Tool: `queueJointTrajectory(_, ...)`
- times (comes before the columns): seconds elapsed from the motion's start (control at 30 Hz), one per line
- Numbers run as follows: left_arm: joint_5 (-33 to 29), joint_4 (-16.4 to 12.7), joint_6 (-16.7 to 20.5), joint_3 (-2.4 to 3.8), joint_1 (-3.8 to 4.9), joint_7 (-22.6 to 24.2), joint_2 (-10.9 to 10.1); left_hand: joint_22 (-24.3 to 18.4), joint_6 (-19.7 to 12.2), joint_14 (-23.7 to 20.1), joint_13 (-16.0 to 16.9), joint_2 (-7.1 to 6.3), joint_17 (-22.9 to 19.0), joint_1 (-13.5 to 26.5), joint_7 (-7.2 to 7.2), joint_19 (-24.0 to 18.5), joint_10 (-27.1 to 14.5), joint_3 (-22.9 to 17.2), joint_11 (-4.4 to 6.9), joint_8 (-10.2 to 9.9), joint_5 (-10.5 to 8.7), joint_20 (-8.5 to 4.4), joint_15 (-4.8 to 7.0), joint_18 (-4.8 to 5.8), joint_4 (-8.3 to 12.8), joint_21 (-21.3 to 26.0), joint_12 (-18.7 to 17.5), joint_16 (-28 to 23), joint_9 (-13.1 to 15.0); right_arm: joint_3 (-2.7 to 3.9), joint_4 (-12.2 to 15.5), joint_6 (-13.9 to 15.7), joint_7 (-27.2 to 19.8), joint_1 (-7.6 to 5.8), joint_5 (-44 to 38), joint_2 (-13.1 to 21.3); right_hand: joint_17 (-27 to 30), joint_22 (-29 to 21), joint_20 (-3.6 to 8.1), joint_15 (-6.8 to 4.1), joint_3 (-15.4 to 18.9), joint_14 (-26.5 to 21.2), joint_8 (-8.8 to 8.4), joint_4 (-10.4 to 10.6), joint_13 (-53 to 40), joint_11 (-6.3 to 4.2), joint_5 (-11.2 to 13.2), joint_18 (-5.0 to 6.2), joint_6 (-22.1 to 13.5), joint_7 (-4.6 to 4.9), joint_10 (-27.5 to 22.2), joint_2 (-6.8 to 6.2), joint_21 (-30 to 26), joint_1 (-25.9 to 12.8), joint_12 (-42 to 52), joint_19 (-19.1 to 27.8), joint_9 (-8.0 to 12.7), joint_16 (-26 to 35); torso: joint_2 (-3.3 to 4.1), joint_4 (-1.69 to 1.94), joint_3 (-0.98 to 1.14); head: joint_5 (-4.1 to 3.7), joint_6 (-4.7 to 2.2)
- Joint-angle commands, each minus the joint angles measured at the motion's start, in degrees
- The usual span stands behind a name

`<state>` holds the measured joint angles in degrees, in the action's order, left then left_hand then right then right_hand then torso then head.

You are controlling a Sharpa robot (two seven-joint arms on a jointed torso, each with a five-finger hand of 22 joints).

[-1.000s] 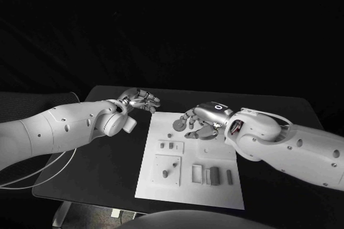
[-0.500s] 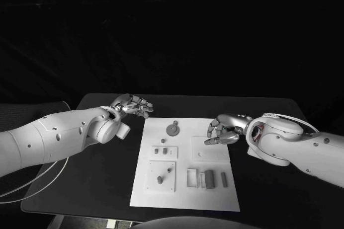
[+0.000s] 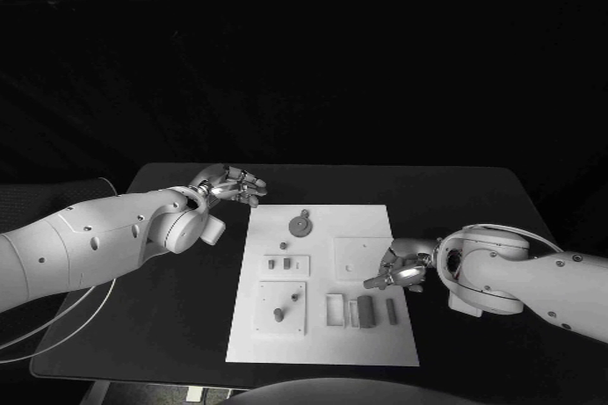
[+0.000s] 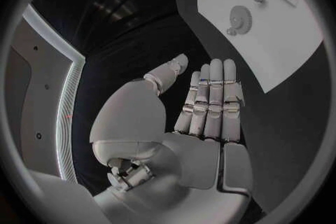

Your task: Assemble the parts on the task board

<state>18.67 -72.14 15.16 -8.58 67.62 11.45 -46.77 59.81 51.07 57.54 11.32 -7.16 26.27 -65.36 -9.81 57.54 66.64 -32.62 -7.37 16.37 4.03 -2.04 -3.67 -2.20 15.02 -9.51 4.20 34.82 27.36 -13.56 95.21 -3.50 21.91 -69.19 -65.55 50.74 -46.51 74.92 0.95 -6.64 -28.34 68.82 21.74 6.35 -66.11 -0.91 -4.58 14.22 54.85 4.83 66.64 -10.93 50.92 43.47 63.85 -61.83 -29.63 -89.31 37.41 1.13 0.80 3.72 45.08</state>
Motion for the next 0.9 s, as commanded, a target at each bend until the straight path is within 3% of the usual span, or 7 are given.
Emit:
queueJointTrajectory(0.03, -0.26, -0.38, -0.70, 0.03, 0.06, 0.44, 0.12, 0.05, -0.42, 0.30, -0.05, 0.06, 0.09, 0.27, -0.02, 0.44, 0.27, -0.01, -0.15, 0.35, 0.31, 0.15, -0.10, -0.90, -0.30, 0.41, -0.08, -0.29, -0.10, -0.07, 0.08, -4.11, 3.55, 0.11, 2.50, -0.07, -0.61, 1.19, 0.47, -0.29, 0.05, 0.76, -0.05, 2.33, -0.05, -0.23, 1.16, 0.78, 0.91, 0.38, -0.01, -0.57, 0.24, -1.29, 0.39, 0.17, -0.18, -0.42, -0.02, 0.11, -0.12, -0.45, 0.37)
queueJointTrajectory(0.2, -0.27, -0.53, -0.78, 0.02, 0.06, 0.38, 0.09, 0.07, -0.43, 0.30, -0.06, 0.07, 0.16, 0.35, -0.02, 0.44, 0.27, 0.01, -0.15, 0.36, 0.30, 0.15, -0.11, -0.90, -0.36, 0.42, -0.09, -0.35, -0.11, -0.33, -0.43, -4.19, 4.00, 1.01, 1.17, -1.13, -2.06, 1.26, 0.99, -0.46, 0.03, 1.32, 0.00, 6.25, -0.13, -0.43, 1.36, 0.78, 1.24, 0.21, -0.01, -1.39, 0.89, -1.01, 1.03, 0.25, -0.70, -0.63, 0.02, 0.16, -0.14, -0.63, 0.55)
queueJointTrajectory(0.4, -0.28, -0.66, -0.79, 0.01, 0.06, 0.38, -0.01, 0.08, -0.43, 0.31, -0.07, 0.09, 0.22, 0.40, -0.02, 0.45, 0.27, 0.03, -0.15, 0.36, 0.31, 0.15, -0.11, -0.90, -0.41, 0.44, -0.09, -0.40, -0.12, -0.45, -1.50, -3.51, 4.03, 3.07, 0.68, -2.97, -2.90, 1.20, 1.22, -0.50, 1.42, 1.62, -0.11, 9.93, 0.02, -0.47, 1.35, 0.78, 1.40, 0.16, -0.03, -1.55, 1.62, 1.48, 1.45, 0.44, -1.30, -0.66, 0.07, 0.26, 0.00, -0.38, 0.98)
queueJointTrajectory(0.9, -0.31, -0.92, -0.84, 0.01, 0.06, 0.37, -0.14, 0.10, -0.45, 0.33, -0.08, 0.18, 0.39, 0.54, -0.02, 0.45, 0.26, 0.05, -0.15, 0.37, 0.31, 0.14, -0.11, -0.90, -0.56, 0.48, -0.09, -0.53, -0.15, -0.46, -3.77, -4.51, 3.89, 4.40, -2.01, -5.23, -3.14, 1.13, 1.14, -0.41, 5.65, 1.61, -0.58, 10.08, 0.36, -0.42, 0.44, 0.78, 1.53, 0.22, -0.14, 1.27, 2.13, 5.40, 1.75, 0.88, -1.70, -0.50, 0.05, 0.12, 0.03, 0.19, 1.66)
